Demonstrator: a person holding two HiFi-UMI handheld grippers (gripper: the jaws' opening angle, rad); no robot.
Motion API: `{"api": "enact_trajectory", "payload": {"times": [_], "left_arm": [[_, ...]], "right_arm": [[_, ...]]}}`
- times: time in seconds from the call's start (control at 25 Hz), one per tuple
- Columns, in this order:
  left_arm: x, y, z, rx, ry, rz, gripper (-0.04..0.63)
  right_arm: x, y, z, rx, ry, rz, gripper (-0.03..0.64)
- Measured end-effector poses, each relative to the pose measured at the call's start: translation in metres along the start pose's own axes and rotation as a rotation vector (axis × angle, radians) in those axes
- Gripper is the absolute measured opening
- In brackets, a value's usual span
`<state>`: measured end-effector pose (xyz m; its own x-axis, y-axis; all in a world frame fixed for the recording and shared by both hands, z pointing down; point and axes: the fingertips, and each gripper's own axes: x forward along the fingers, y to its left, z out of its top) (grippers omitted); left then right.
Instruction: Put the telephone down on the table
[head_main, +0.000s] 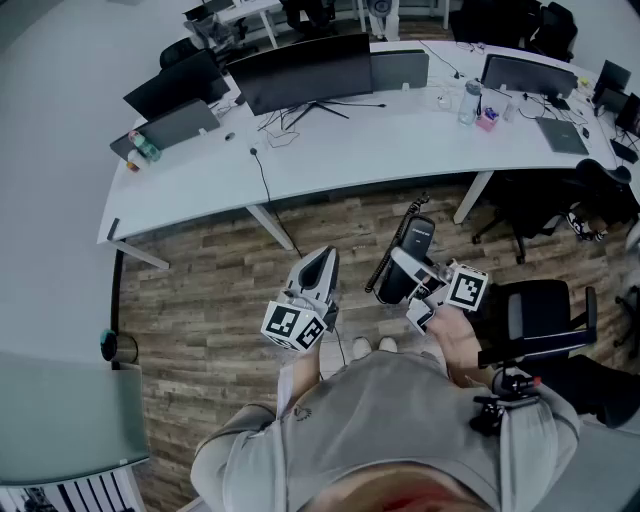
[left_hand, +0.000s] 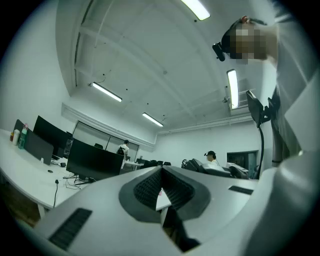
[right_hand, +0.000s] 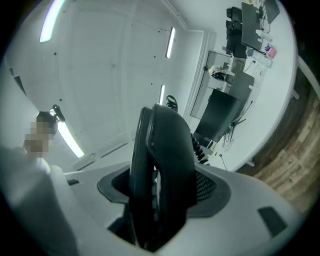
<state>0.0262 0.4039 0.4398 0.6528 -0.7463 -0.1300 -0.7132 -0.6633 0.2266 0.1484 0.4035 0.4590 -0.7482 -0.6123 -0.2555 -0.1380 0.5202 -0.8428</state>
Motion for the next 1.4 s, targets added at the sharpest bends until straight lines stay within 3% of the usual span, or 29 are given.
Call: {"api": "enact_trajectory", "payload": {"times": [0.24,0.92,1.4], "left_arm": [[-0.003,-0.015,-0.008,-0.001,0.019,-0.013,0.011],[-0.012,-0.027,-0.043,-0.040,0.093,0.069,0.011],[0.016,0.042,-0.044,-0.068,0.055,0.048,0.011]], "right_arm": [[0.001,0.006,0.003,0.010,0.009,0.031,0.298],[-0.018,-0.027,-0.004,0.103,0.025,0.091,0.298],[0.039,-0.057,-0.001,0.094,0.042,0.086,0.298]]}}
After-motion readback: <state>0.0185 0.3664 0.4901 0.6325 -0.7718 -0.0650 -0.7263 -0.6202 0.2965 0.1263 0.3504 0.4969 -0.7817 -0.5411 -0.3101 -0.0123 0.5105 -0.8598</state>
